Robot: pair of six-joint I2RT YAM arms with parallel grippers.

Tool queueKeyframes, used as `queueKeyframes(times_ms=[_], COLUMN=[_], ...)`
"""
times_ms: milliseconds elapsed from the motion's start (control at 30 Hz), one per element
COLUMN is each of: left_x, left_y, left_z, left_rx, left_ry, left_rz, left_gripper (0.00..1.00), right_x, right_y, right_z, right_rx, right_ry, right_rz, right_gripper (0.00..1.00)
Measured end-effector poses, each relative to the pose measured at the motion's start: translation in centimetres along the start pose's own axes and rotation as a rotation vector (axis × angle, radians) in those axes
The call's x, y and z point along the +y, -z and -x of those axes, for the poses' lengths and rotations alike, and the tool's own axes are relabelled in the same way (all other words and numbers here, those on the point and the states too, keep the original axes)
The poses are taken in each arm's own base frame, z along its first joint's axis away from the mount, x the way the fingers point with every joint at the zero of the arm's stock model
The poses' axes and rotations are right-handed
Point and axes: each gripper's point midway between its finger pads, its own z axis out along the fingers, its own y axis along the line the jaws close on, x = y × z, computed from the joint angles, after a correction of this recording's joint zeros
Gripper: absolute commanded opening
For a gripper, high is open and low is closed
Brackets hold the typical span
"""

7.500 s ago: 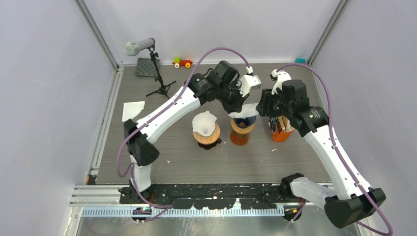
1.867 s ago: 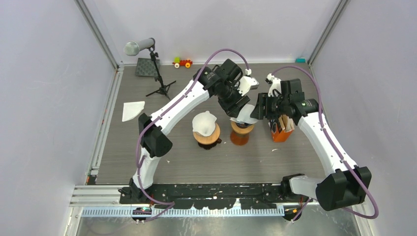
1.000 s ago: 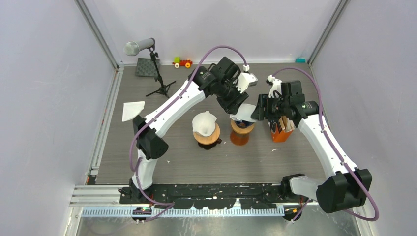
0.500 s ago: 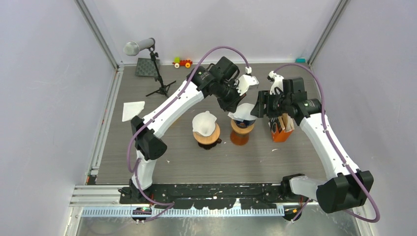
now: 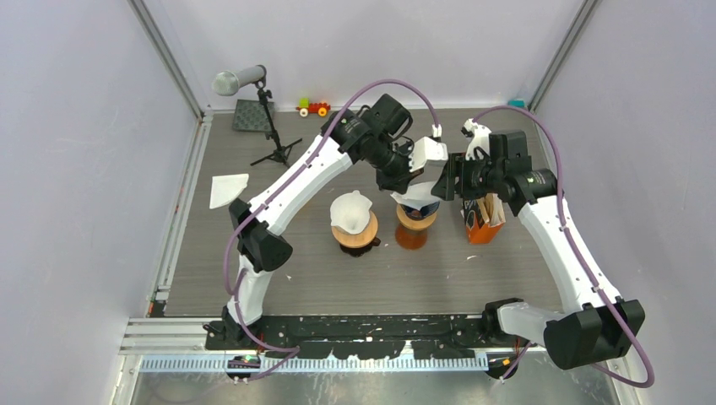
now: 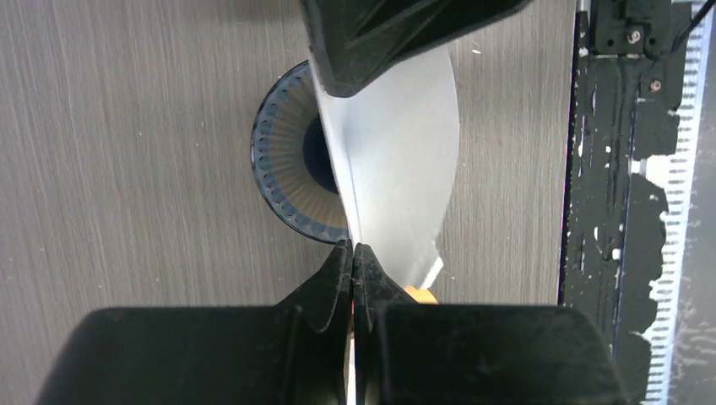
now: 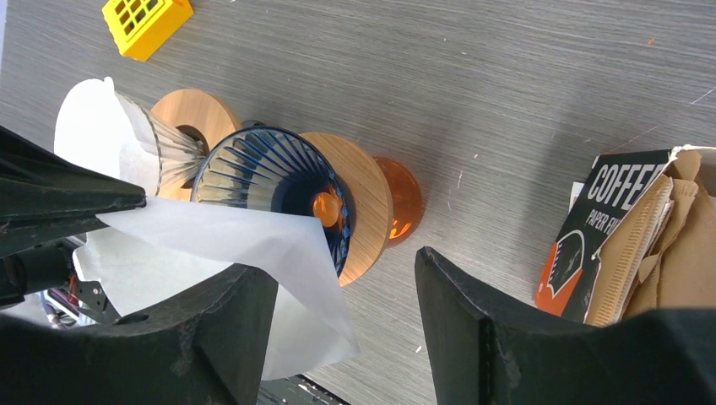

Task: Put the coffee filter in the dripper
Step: Place the coffee filter in the coffee dripper.

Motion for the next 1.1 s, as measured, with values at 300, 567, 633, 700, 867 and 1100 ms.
queueKeyframes(times_ms=[300, 567, 633, 700, 867, 1100], left_x=[-0.7, -0.9, -0.9, -0.9, -0.8, -0.7], left_y=[0.4, 0.9, 0.9, 0.8, 0.2, -0.1], left_z=[-0.4, 0.1, 0.2, 0.1, -0.3, -0.6], left_rx=[0.013, 0.002, -0.002, 0.001, 0.016, 0.023], left_ry=[-0.088, -0.149, -0.162, -0.167, -0.176, -0.175], left_rz=[-0.047, -0.061, -0.065, -0.072, -0.086, -0.091], left_gripper=[0.0, 0.0, 0.0, 0.0, 0.0, 0.04], right_x=[0.1, 0.6, 0.8, 0.9, 0.9, 0.6], right_y=[0.6, 0.7, 0.7, 0.6, 0.2, -0.5], right_z=[0.4, 0.4, 0.3, 0.3, -0.1, -1.6], right_rx=[-0.005, 0.001, 0.003, 0.008, 0.03, 0.067], right_ry=[0.013, 0.01, 0.012, 0.012, 0.008, -0.008], right_rz=[0.004, 0.036, 0.044, 0.053, 0.069, 0.073], right_gripper=[0.64, 0.63, 0.61, 0.59, 0.53, 0.38])
